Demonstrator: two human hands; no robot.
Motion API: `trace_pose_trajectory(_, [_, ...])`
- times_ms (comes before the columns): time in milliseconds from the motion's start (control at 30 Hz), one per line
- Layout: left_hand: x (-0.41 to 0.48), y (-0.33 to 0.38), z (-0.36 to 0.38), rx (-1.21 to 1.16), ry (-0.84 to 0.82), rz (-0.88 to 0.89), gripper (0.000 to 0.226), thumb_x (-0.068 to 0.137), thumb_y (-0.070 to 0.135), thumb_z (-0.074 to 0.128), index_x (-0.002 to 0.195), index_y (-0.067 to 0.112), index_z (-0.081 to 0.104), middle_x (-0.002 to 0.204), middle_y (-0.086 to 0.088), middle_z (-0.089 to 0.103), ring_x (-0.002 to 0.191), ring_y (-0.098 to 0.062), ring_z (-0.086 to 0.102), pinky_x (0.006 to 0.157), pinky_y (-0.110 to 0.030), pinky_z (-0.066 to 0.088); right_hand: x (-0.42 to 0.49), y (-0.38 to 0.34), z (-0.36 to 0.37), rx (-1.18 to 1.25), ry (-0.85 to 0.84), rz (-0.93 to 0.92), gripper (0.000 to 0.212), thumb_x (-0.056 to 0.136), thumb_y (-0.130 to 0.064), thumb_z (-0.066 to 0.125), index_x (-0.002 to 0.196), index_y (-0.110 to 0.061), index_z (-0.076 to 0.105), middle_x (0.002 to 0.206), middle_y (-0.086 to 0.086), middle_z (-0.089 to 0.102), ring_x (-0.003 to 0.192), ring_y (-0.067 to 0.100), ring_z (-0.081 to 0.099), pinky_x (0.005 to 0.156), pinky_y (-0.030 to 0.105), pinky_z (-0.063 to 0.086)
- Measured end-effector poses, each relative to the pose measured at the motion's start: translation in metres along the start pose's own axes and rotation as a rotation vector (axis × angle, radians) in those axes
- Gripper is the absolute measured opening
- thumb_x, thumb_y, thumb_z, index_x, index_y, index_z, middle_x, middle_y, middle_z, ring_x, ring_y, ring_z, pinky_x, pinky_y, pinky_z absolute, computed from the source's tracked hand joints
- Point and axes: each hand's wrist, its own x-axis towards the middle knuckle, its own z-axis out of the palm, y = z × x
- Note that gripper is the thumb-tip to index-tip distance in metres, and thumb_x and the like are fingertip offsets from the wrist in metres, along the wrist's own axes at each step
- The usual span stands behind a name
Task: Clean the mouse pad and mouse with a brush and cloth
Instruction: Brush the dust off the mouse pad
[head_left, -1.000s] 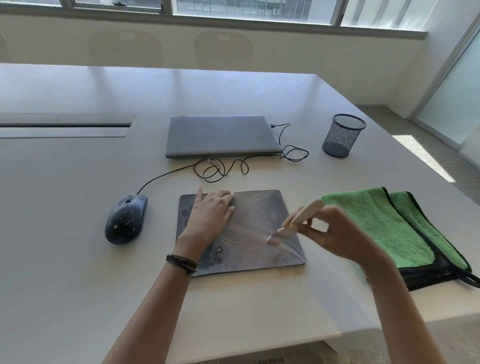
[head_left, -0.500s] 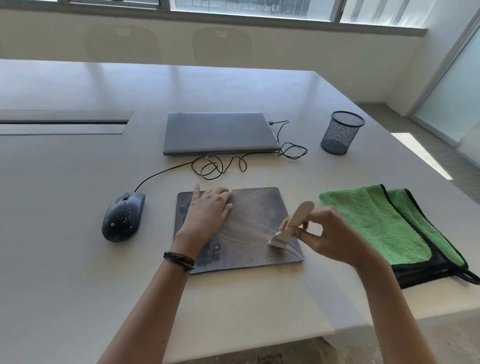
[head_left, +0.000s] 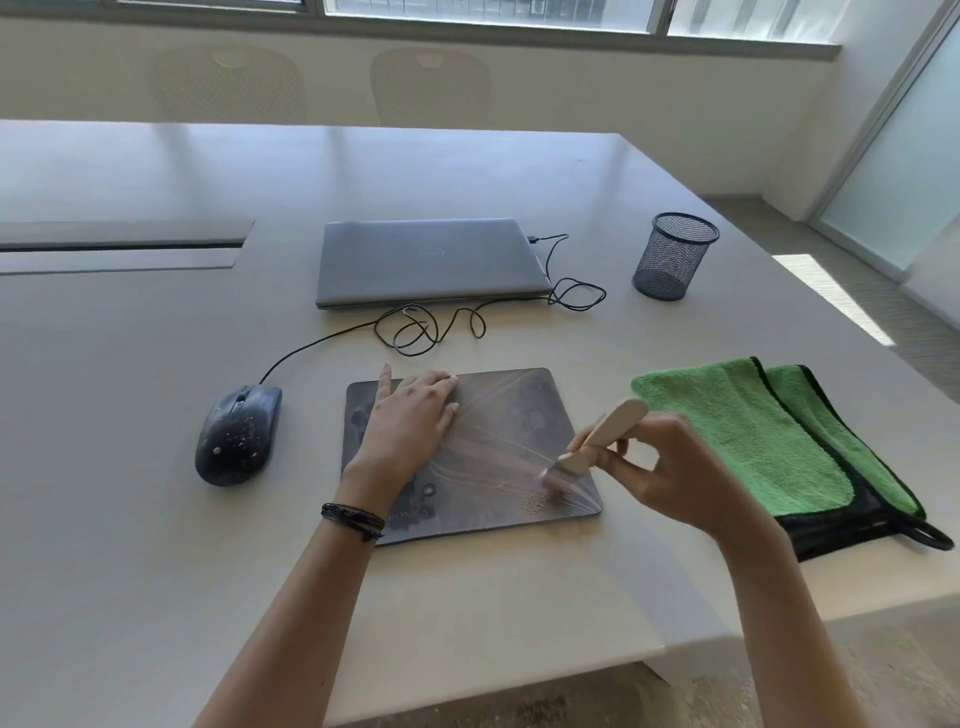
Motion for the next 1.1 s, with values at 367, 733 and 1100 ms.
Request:
trace_pose_trajectory(367, [-0.002, 0.001, -0.002, 0.003, -0.011, -0.008, 0.042, 0.099, 0.031, 0.036, 0.139, 0.02, 0.039, 0.145, 0.006, 0.04, 0.131, -0.016, 0.04, 0.118, -0.045, 0.0, -0.01, 0.002, -0.003, 0.029, 0.004, 0.043, 0.008, 0.078, -0.01, 0.068, 0.079, -0.016, 0.073, 0.076, -0.018, 0.07, 0.064, 0.002, 0.059, 0.061, 0.015, 0.045])
trace_pose_trajectory(733, [-0.004, 0.003, -0.006, -0.026, -0.004, 0.004, 0.041, 0.099, 0.027, 0.037, 0.138, 0.017, 0.04, 0.145, 0.002, 0.041, 0.131, -0.02, 0.039, 0.116, -0.036, 0.015, -0.006, -0.004, -0.002, 0.054, -0.088, 0.068, 0.011, 0.079, -0.003, 0.07, 0.082, -0.013, 0.073, 0.075, -0.015, 0.069, 0.06, -0.001, 0.055, 0.06, 0.016, 0.044])
trace_pose_trajectory(1100, [-0.008, 0.01, -0.005, -0.017, 0.023, 0.034, 0.042, 0.098, 0.03, 0.038, 0.138, 0.018, 0.042, 0.144, 0.001, 0.041, 0.132, -0.018, 0.038, 0.116, -0.035, 0.017, -0.001, -0.011, 0.002, 0.078, -0.123, 0.065, 0.008, 0.08, -0.006, 0.069, 0.082, -0.013, 0.074, 0.08, -0.006, 0.073, 0.066, 0.002, 0.061, 0.057, 0.016, 0.042])
